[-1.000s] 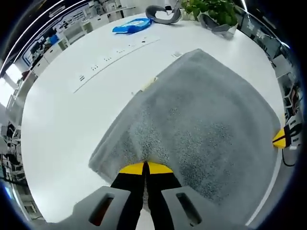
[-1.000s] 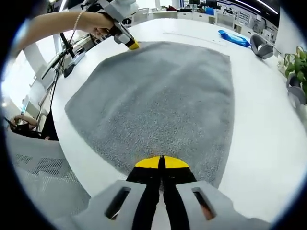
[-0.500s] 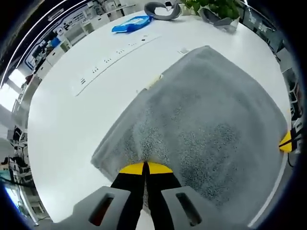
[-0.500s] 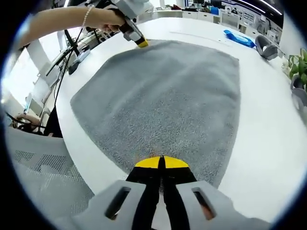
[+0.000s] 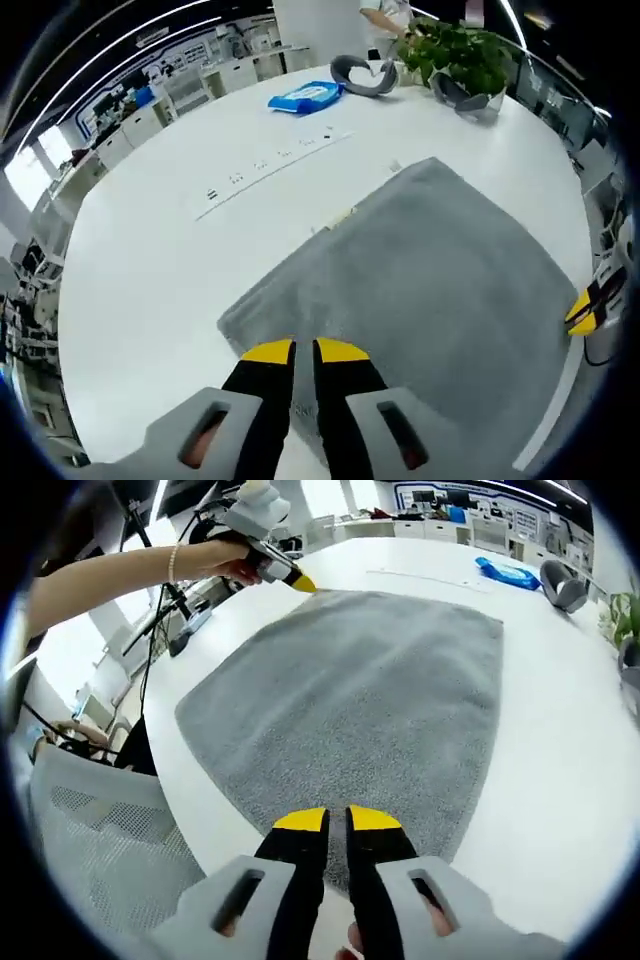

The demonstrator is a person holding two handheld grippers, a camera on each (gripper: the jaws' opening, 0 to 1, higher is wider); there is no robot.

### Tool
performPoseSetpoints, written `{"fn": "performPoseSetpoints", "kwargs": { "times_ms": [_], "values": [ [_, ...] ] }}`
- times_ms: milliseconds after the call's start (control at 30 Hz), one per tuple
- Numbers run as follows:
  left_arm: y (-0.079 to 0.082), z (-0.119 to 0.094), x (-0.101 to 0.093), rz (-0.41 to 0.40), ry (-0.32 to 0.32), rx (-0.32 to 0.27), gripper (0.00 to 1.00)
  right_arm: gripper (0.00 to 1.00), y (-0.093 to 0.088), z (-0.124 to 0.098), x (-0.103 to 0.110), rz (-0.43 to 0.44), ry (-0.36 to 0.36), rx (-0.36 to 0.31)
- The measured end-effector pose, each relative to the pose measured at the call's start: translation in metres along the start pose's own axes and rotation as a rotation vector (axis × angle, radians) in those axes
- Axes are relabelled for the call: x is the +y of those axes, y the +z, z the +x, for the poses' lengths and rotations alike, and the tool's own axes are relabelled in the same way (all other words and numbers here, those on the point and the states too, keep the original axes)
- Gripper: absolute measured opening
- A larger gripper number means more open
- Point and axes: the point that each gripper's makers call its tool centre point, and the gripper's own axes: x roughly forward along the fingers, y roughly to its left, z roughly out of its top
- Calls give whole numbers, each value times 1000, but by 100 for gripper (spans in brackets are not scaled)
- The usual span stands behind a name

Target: Fold the towel on the table until its edges align and the towel forms a compact rectangular stack.

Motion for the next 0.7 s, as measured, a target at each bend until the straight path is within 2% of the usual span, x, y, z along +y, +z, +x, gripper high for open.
{"fn": "performPoseSetpoints", "kwargs": {
  "times_ms": [33,67,133,200,267,367,433,500,533,633,700],
  "values": [
    [1,-6,-3,8,9,-31,11,2,0,-1,-1,-12,-1,5],
    [2,-13,-10,19,1,-86,11,3,0,0,-1,-22,2,6],
    [-4,-23,-22,5,-14,-115,11,3,-1,-1,-2,-27,5,7],
    [-13,-32,-35,14,-37,-117,12,4,-1,-2,-2,-30,24,6],
    [-17,-42,-55,44,-82,-154,12,4,-1,-4,-1,-43,44,2],
    [-26,-63,-81,71,-111,-211,12,4,-3,-8,0,-102,54,9],
    [-31,-70,-95,60,-150,-244,12,5,-5,-10,0,-133,58,17],
    [-45,-81,-117,25,-211,-251,15,9,-11,-10,1,-172,69,36],
    [-51,-84,-126,33,-236,-248,15,11,-14,-10,2,-184,77,42],
    [-72,-86,-139,48,-259,-248,16,14,-20,-9,8,-232,106,47],
    [-89,-87,-150,32,-297,-225,17,15,-22,-8,11,-254,112,48]
  ]
}}
